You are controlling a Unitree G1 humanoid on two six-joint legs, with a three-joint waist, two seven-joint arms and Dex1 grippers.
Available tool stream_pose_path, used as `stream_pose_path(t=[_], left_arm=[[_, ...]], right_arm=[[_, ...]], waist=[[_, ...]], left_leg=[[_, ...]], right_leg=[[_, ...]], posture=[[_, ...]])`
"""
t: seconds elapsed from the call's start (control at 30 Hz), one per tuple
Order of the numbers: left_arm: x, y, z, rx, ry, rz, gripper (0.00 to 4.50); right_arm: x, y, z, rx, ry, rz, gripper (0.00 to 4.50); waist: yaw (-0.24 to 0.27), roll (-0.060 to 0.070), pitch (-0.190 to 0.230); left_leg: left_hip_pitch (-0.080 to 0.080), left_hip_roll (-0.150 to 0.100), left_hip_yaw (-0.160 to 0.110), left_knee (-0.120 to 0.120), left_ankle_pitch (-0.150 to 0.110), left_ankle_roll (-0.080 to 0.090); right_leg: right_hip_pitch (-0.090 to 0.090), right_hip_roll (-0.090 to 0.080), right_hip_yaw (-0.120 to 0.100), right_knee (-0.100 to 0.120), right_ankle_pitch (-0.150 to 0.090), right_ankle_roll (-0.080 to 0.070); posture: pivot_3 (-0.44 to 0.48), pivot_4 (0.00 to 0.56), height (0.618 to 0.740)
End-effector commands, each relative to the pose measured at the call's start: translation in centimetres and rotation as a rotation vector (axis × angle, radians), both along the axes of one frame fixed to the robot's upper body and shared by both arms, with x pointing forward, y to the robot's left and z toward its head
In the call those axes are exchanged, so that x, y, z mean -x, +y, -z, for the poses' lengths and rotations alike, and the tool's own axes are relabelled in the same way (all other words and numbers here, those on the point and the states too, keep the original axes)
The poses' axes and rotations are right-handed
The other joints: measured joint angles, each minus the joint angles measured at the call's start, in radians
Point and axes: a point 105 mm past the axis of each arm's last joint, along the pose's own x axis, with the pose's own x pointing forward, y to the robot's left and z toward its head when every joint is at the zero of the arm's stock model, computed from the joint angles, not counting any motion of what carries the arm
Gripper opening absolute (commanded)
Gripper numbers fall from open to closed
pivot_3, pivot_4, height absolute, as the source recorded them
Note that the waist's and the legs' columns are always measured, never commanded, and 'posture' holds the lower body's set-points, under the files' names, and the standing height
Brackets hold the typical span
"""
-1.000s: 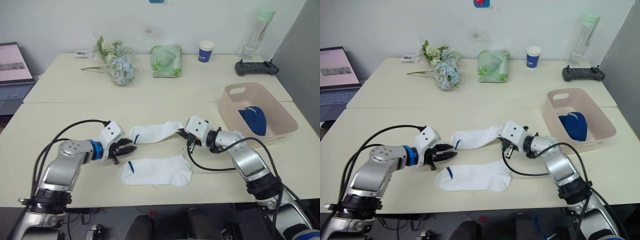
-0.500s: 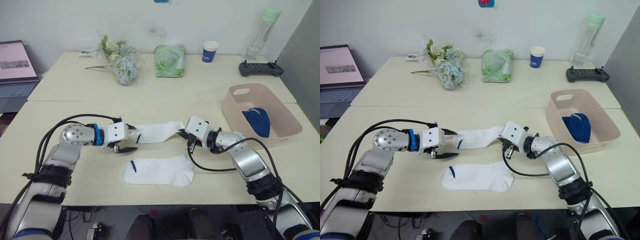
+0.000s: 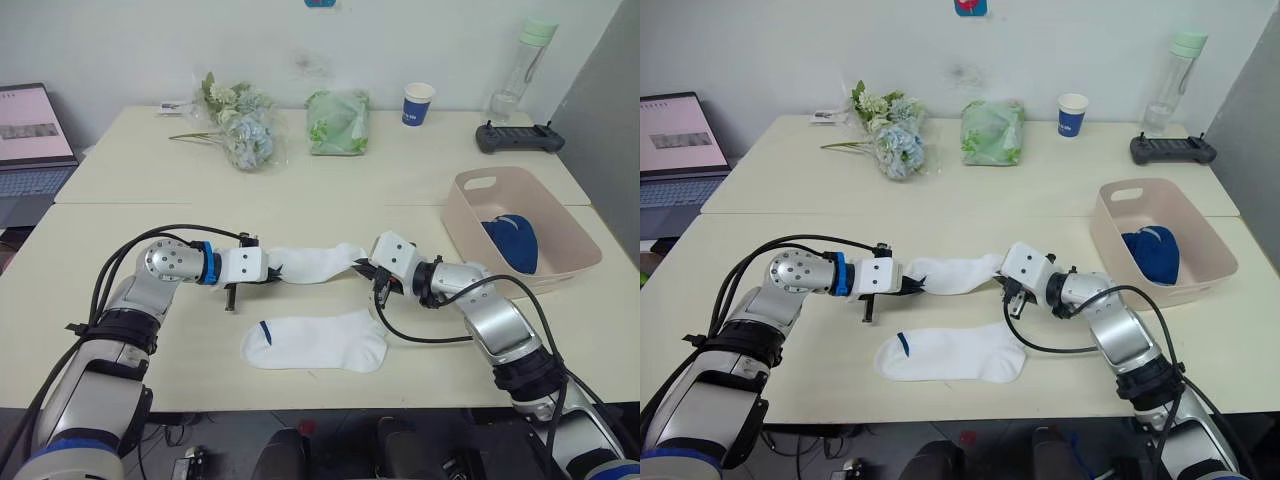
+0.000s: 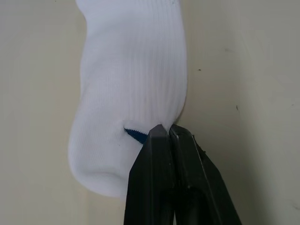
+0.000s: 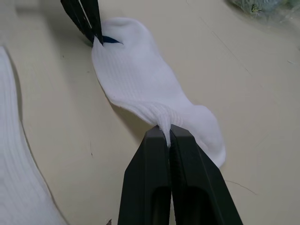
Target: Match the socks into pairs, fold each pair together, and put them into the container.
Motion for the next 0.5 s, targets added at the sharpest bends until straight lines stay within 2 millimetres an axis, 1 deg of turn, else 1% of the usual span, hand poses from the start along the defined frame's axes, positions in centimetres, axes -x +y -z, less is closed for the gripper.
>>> stream_pose_path(t=[0.03, 0.1, 0.17, 0.23, 0.33, 0.4, 0.5], left_arm=[[1.3, 0.2, -2.4, 0.074, 0.109, 0.006, 0.02], [2.4, -0.1, -3.7, 0.115, 0.192, 0.015, 0.02], [3.6, 0.0, -4.6, 0.100, 0.269, 0.038, 0.02], [4.8, 0.0, -5.3, 0.095, 0.353, 0.051, 0.02], [6.4, -0.5, -5.9, 0.111, 0.511, 0.044, 0.02], [6.6, -0.6, -5.8, 0.099, 0.574, 0.020, 0.02], [5.2, -1.1, -5.4, 0.117, 0.647, -0.025, 0.02]], right_arm=[[1.2, -0.2, -2.5, -0.112, 0.036, -0.030, 0.00], [1.9, -0.4, -3.4, -0.150, 0.078, -0.046, 0.00], [2.5, -0.8, -4.1, -0.182, 0.136, -0.052, 0.00], [3.1, -1.0, -4.3, -0.205, 0.201, -0.059, 0.00], [3.8, -1.2, -4.2, -0.233, 0.322, -0.056, 0.00], [4.0, -1.4, -3.8, -0.224, 0.385, -0.040, 0.00], [3.2, -1.6, -3.0, -0.204, 0.438, 0.005, 0.00]], waist=[[-0.002, 0.000, 0.000], [-0.004, 0.000, 0.001], [-0.003, 0.000, 0.001], [-0.003, 0.000, 0.001], [-0.003, 0.000, 0.001], [-0.003, 0.001, 0.001], [-0.002, 0.001, 0.001]], left_leg=[[-0.001, 0.000, 0.000, 0.000, 0.000, 0.000], [-0.002, 0.000, 0.000, 0.000, 0.000, 0.000], [-0.003, 0.001, -0.001, 0.000, 0.000, 0.000], [-0.003, 0.001, -0.003, 0.001, 0.000, 0.000], [-0.003, 0.001, -0.003, 0.001, 0.000, 0.000], [-0.003, 0.000, -0.002, 0.000, 0.000, 0.000], [-0.003, 0.000, -0.002, 0.001, 0.000, 0.000]], right_leg=[[-0.001, 0.000, 0.000, -0.001, 0.000, 0.000], [-0.001, 0.000, 0.000, -0.001, 0.000, 0.000], [-0.001, 0.000, 0.000, -0.002, 0.000, 0.000], [-0.001, 0.000, -0.001, -0.002, 0.000, 0.000], [0.000, 0.000, -0.001, -0.001, 0.000, 0.000], [0.000, 0.001, -0.001, -0.001, 0.000, 0.000], [0.000, 0.003, -0.002, -0.001, 0.000, 0.000]], posture=[[0.000, 0.150, 0.740], [0.000, 0.150, 0.740], [0.000, 0.150, 0.740], [0.000, 0.150, 0.740], [0.000, 0.150, 0.740], [0.000, 0.150, 0.740], [0.000, 0.150, 0.740]])
